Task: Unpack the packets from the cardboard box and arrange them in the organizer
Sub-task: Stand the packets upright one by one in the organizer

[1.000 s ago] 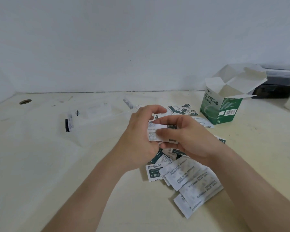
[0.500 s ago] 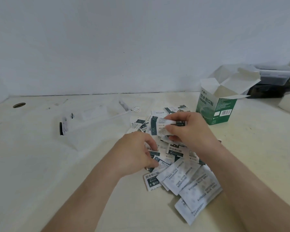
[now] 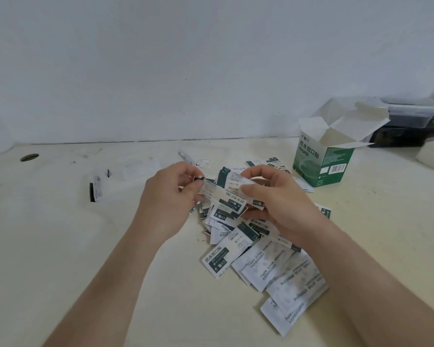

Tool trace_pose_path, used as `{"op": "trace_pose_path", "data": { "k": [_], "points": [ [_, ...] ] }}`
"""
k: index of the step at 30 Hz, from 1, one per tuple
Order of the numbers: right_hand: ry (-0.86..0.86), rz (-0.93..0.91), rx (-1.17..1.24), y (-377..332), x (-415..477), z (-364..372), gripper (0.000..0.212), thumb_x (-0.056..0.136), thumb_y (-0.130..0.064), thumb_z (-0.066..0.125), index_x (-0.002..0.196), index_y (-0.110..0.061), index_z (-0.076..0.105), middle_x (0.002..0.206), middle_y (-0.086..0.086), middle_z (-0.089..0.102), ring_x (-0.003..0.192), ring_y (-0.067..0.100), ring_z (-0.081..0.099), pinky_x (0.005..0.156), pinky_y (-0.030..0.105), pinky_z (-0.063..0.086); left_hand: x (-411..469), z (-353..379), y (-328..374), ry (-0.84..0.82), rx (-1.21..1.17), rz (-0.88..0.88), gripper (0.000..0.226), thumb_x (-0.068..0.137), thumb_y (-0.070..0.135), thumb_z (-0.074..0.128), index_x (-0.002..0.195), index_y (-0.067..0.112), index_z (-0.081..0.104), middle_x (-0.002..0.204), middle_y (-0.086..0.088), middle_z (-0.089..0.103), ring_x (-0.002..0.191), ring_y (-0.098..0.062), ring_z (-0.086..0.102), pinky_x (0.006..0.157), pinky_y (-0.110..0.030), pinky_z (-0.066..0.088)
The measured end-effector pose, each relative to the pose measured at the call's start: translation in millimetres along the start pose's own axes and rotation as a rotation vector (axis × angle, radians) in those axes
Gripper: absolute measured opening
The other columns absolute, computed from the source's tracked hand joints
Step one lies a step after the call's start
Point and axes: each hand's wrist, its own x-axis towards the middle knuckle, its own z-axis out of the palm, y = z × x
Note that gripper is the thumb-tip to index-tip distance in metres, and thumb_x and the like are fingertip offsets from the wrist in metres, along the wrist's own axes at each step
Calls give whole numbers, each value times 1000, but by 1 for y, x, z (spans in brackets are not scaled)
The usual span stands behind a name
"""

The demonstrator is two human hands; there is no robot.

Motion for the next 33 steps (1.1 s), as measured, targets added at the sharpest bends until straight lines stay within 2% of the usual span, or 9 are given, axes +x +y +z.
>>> {"op": "trace_pose_path", "data": {
  "k": [4, 6, 11, 13, 17, 23, 27, 31, 33],
  "points": [
    [-84, 95, 124, -1, -2, 3, 7, 97, -5, 50, 97, -9, 56, 98, 27, 69, 83, 41, 70, 72, 48, 60, -5, 7, 7, 68, -79, 21, 20, 90, 9, 63, 82, 27, 61, 85, -2, 70, 58, -9, 70, 61, -24, 58],
    [-113, 128, 177, -2, -4, 4, 6, 99, -13, 50, 98, -10, 56, 96, 25, 69, 86, 45, 70, 69, 45, 61, -6, 7, 8, 106, -70, 53, 21, 88, 9, 65, 83, 29, 60, 84, 2, 70, 57, -7, 69, 63, -27, 59],
    [-141, 50, 100, 0, -5, 8, 14, 97, -24, 56, 93, -11, 58, 78, 13, 67, 61, 24, 62, 48, 25, 52, -9, 11, 8, 108, -48, 98, 19, 86, 13, 68, 91, 30, 62, 91, 8, 65, 65, -9, 68, 61, -22, 56],
    [-114, 44, 56, 2, -4, 9, 16, 98, -24, 55, 89, -12, 61, 73, 9, 62, 56, 18, 55, 46, 23, 45, -10, 13, 8, 68, 20, 105, 32, 84, 20, 71, 109, 35, 59, 102, 12, 59, 73, -6, 66, 62, -20, 53],
    [-84, 59, 11, 2, -3, 8, 17, 99, -25, 53, 88, -16, 62, 81, 9, 58, 56, 16, 49, 46, 22, 36, -16, 17, 9, -113, 99, 153, 59, 91, 31, 60, 140, 46, 31, 128, 17, 44, 93, -5, 61, 83, -23, 50],
    [10, 37, 68, 5, -2, 11, 14, 98, -26, 54, 88, -16, 51, 76, 6, 52, 56, 17, 47, 49, 25, 32, -22, 27, 8, -195, 77, 260, 37, 95, 16, 54, 124, 36, 45, 116, 11, 47, 83, -3, 55, 75, -21, 48],
    [11, 1, 141, 4, -2, 9, 20, 98, -25, 55, 84, -12, 57, 67, 6, 55, 51, 17, 49, 45, 23, 35, -18, 22, 13, -133, -118, 164, 33, 90, 8, 61, 110, 35, 57, 96, 4, 62, 66, -7, 62, 64, -23, 53],
    [-106, 63, 328, 0, -3, 6, 15, 102, -19, 47, 103, -7, 54, 64, 6, 55, 42, 10, 39, 38, 17, 27, -23, 16, 24, -228, -473, 135, 61, 81, -4, 70, 123, 37, 51, 105, -5, 65, 68, -12, 65, 61, -24, 53],
    [-189, 106, 399, -1, -4, 6, 17, 101, -18, 46, 111, -7, 55, 60, 4, 53, 38, 6, 35, 37, 15, 23, -23, 12, 28, -288, -554, 160, 62, 77, -3, 72, 124, 34, 54, 109, -4, 67, 65, -13, 62, 58, -25, 51]
  ]
}}
